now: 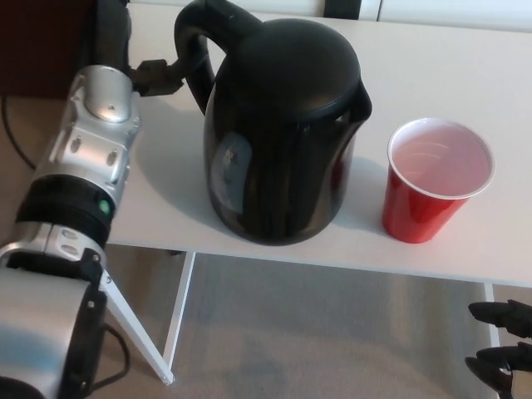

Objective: The robot walk towards a table in front and uses its left hand to pick up the pot from the base and pour water to the cup on the right hand side

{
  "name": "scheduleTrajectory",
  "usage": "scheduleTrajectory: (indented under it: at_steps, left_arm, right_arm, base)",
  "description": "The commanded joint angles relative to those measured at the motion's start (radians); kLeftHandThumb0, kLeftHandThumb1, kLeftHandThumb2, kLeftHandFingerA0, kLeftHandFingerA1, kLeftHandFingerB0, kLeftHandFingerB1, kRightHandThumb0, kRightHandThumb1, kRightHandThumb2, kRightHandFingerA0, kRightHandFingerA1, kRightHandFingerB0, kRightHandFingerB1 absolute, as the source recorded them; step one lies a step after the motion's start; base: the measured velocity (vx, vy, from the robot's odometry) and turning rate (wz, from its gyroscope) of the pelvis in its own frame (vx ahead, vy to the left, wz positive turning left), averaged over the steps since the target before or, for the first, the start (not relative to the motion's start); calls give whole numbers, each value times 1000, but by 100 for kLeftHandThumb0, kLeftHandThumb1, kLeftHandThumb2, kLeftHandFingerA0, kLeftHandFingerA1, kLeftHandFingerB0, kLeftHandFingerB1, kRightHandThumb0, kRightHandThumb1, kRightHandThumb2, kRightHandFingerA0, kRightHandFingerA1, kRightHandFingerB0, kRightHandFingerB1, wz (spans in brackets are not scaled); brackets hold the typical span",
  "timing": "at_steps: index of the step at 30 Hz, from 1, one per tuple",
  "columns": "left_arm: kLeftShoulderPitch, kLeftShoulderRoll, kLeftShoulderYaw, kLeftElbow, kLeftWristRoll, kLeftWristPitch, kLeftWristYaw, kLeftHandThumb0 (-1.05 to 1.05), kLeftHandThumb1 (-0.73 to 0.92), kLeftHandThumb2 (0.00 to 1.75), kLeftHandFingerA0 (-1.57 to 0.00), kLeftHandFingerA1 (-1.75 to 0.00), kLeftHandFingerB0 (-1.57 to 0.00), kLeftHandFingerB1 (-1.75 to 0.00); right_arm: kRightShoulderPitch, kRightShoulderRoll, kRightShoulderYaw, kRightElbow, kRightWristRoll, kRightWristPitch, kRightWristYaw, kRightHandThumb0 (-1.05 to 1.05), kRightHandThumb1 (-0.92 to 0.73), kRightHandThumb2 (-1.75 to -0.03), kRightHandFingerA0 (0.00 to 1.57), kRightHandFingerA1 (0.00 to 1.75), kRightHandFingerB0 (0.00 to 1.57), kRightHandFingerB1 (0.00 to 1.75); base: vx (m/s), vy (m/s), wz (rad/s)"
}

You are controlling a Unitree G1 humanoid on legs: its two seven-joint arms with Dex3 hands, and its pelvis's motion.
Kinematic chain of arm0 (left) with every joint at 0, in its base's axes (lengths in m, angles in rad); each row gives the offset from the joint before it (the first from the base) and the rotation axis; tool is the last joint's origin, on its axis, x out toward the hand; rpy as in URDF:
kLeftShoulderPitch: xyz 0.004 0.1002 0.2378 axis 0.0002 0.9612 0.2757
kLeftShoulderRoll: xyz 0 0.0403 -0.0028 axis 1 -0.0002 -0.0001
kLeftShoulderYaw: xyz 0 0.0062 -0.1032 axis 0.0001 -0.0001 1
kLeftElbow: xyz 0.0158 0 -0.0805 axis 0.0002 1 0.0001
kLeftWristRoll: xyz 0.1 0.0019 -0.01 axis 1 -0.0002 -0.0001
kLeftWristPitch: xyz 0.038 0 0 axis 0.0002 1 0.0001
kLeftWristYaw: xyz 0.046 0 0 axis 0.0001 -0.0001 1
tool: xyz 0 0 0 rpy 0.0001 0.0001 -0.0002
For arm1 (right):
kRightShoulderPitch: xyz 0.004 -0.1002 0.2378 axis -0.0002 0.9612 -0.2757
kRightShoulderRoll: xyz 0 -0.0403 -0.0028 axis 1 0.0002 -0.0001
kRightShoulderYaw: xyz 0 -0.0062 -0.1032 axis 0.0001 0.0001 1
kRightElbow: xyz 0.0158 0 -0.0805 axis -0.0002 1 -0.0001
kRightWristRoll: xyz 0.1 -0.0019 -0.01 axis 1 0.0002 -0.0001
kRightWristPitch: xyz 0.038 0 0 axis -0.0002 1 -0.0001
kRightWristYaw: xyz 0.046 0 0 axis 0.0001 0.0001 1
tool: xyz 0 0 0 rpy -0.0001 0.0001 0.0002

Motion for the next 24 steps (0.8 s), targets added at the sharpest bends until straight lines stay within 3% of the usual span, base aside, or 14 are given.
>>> scheduleTrajectory:
  at_steps: [1,6,7,9,10,18,19,20,21,22,24]
  left_arm:
    - [35,131,-2,-74,-87,36,-403,-56,37,72,0,-15,0,-8]
    - [78,203,-21,-201,-133,61,-584,-70,43,76,0,-6,0,0]
    - [82,212,-24,-209,-136,60,-604,-63,50,56,0,-2,0,0]
    - [86,238,-34,-215,-141,49,-664,-69,50,56,0,0,0,0]
    - [91,254,-42,-216,-139,37,-696,-76,41,74,0,0,0,0]
    - [280,408,37,-449,-308,136,-912,-74,38,72,0,0,0,0]
    - [390,437,117,-512,-373,123,-914,-67,43,54,0,0,0,0]
    - [490,455,195,-550,-425,98,-913,-52,35,63,0,0,0,0]
    - [533,460,230,-562,-445,83,-912,-52,35,63,0,0,0,0]
    - [610,469,291,-572,-475,48,-916,-31,44,53,0,0,0,0]
    - [699,473,362,-574,-496,12,-911,-20,45,53,0,0,0,0]
  right_arm:
    - [-10,-24,-2,-1,-8,4,2,-35,-47,-67,52,54,37,46]
    - [-19,-18,-6,14,2,12,5,-33,-48,-66,52,53,38,46]
    - [-19,-17,-8,18,6,8,8,-25,-54,-56,55,49,39,40]
    - [-17,-14,-7,23,6,1,5,-26,-54,-56,56,48,39,40]
    - [-16,-12,-6,23,6,4,4,-25,-54,-56,56,48,39,39]
    - [11,-8,-5,6,4,5,-1,-27,-53,-55,57,48,38,40]
    - [14,-16,-7,8,3,4,3,-26,-53,-55,55,48,37,39]
    - [16,-20,-9,14,4,4,6,-26,-53,-55,54,47,36,39]
    - [17,-22,-10,17,5,5,7,-26,-53,-55,54,47,36,39]
    - [16,-26,-13,22,6,12,10,-26,-52,-55,51,45,36,38]
    - [12,-32,-22,39,8,16,8,-24,-51,-55,50,45,36,38]
  base:
    - [0,0,0]
    - [0,0,0]
    - [0,0,0]
    - [0,0,0]
    - [0,0,0]
    - [0,0,0]
    - [0,0,0]
    - [0,0,0]
    - [0,0,0]
    - [0,0,0]
    - [0,0,0]
